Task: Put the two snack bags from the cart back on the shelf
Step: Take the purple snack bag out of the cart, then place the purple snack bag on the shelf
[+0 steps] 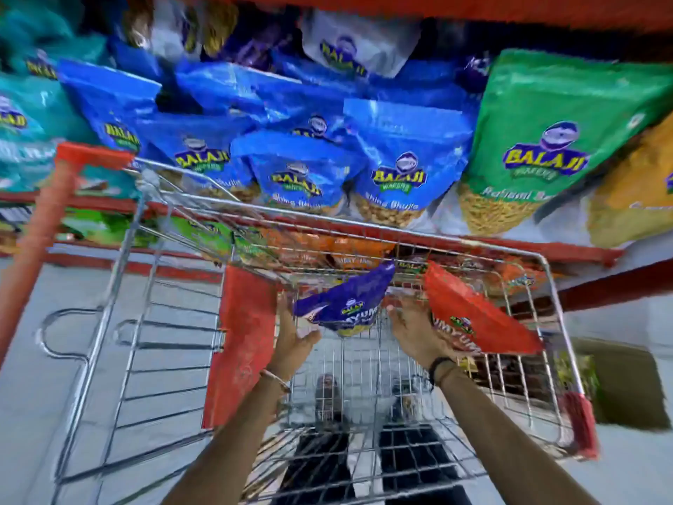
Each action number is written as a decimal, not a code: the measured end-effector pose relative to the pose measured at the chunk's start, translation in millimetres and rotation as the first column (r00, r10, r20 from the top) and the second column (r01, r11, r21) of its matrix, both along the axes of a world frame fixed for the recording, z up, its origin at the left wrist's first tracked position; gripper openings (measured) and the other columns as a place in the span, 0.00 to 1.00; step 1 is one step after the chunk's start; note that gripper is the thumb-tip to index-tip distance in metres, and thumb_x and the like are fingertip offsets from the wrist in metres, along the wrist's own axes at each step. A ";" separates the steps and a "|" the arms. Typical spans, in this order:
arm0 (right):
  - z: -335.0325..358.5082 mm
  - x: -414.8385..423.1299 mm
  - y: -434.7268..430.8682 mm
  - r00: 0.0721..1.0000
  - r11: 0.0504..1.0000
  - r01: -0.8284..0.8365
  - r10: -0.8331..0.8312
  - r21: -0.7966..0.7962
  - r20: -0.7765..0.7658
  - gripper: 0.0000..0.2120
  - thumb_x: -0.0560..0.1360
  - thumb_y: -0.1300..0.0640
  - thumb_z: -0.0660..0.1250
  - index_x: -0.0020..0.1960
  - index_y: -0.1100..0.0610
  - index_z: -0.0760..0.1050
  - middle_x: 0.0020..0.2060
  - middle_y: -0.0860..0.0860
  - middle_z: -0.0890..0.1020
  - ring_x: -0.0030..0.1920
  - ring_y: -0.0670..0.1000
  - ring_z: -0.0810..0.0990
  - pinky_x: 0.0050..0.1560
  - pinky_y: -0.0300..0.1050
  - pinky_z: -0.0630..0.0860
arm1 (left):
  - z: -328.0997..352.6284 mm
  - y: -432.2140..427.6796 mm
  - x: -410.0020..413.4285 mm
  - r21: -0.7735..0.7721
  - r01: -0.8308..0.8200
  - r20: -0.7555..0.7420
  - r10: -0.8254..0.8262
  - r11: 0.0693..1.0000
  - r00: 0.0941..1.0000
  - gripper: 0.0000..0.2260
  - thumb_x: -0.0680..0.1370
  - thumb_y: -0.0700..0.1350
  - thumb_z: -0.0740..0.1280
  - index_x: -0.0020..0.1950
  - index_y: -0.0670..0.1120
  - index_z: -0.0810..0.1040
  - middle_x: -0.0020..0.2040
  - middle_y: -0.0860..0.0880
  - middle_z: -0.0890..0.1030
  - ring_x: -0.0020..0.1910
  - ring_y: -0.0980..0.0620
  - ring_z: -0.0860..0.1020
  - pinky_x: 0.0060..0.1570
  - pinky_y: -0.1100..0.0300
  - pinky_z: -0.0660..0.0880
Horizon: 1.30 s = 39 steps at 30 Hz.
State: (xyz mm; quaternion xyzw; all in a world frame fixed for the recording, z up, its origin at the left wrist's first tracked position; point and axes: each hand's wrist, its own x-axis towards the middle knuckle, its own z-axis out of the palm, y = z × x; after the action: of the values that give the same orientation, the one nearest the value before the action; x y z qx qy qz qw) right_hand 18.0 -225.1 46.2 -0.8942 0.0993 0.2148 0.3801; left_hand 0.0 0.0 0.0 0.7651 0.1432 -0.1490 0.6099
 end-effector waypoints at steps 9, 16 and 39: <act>-65.3 32.6 2.0 0.989 0.970 0.105 -0.080 0.217 -0.124 0.26 0.74 0.73 0.52 0.64 0.50 0.67 0.54 0.49 0.75 0.40 0.32 0.75 0.39 0.28 0.73 | -48.5 -22.7 8.0 0.117 -0.021 -0.271 0.052 0.993 0.961 0.16 0.77 0.38 0.60 0.29 0.43 0.66 0.24 0.44 0.63 0.19 0.57 0.66 0.28 0.57 0.60; -83.9 28.1 6.2 0.950 0.925 0.312 -0.302 0.218 -0.079 0.17 0.75 0.74 0.53 0.61 0.67 0.69 0.43 0.52 0.76 0.39 0.43 0.74 0.37 0.30 0.71 | -53.4 -32.8 16.5 0.006 -0.298 -0.354 0.281 0.955 0.892 0.14 0.78 0.39 0.57 0.33 0.51 0.69 0.31 0.51 0.68 0.30 0.58 0.66 0.36 0.58 0.65; 188.2 15.6 -12.4 0.825 0.577 0.164 -0.525 0.800 0.210 0.09 0.77 0.64 0.58 0.40 0.54 0.69 0.36 0.47 0.84 0.39 0.47 0.82 0.39 0.47 0.83 | 247.2 -54.9 56.0 -0.634 -0.265 -0.045 0.307 0.726 0.951 0.09 0.78 0.45 0.56 0.48 0.46 0.76 0.46 0.44 0.83 0.54 0.42 0.75 0.62 0.37 0.67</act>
State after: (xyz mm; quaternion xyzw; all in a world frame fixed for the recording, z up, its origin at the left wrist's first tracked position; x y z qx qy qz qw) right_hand 33.6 -237.5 234.4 -0.6394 0.0928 -0.0452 0.7619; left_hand 56.0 -54.9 247.2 0.4879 0.1813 -0.0685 0.8511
